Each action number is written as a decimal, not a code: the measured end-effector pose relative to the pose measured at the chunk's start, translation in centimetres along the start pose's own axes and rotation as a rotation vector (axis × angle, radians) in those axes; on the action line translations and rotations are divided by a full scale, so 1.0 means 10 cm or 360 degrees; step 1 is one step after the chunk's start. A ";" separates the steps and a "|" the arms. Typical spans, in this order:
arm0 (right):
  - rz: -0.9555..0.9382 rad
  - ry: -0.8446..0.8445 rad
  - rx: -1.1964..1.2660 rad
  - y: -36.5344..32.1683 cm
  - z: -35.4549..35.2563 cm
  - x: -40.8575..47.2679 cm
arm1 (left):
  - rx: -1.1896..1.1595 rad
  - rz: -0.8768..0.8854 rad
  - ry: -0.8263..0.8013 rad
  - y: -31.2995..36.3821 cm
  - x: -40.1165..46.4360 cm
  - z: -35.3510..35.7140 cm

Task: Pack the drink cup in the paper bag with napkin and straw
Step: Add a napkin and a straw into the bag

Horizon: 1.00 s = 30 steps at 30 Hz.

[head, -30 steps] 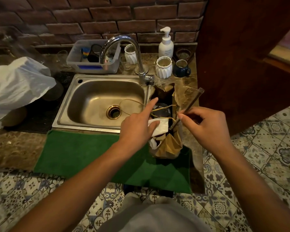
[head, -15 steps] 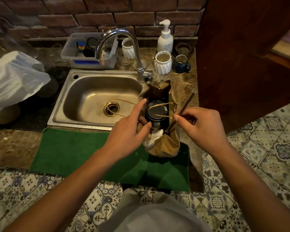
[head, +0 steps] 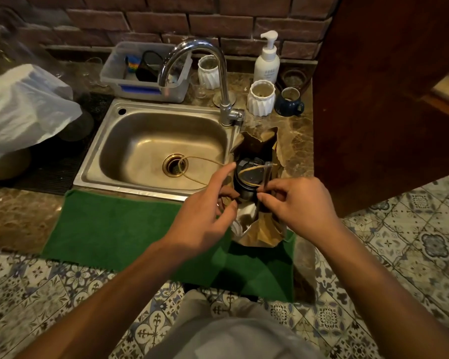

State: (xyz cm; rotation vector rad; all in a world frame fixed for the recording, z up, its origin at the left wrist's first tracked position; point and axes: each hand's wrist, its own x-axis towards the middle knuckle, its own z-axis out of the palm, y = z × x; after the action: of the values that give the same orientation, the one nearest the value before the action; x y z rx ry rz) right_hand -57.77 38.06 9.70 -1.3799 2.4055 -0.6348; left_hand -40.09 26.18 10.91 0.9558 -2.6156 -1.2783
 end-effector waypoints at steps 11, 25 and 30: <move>0.0066 0.0001 0.0055 0.02 -0.05 -0.01 | -0.0006 0.0046 0.0036 -0.06 0.03 -0.03; 0.0561 0.0238 0.0791 0.23 0.05 -0.38 | -0.0457 -0.0158 0.0415 -0.38 -0.32 0.19; 0.0710 0.0121 0.1054 0.15 0.21 -0.46 | -0.0602 -0.0289 0.0083 -0.26 -0.30 0.43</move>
State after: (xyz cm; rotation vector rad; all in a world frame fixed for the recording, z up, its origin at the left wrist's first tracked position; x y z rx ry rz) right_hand -55.64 42.21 7.30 -0.5403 2.1379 -1.2121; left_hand -37.76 29.57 6.78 1.1510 -2.1722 -1.6839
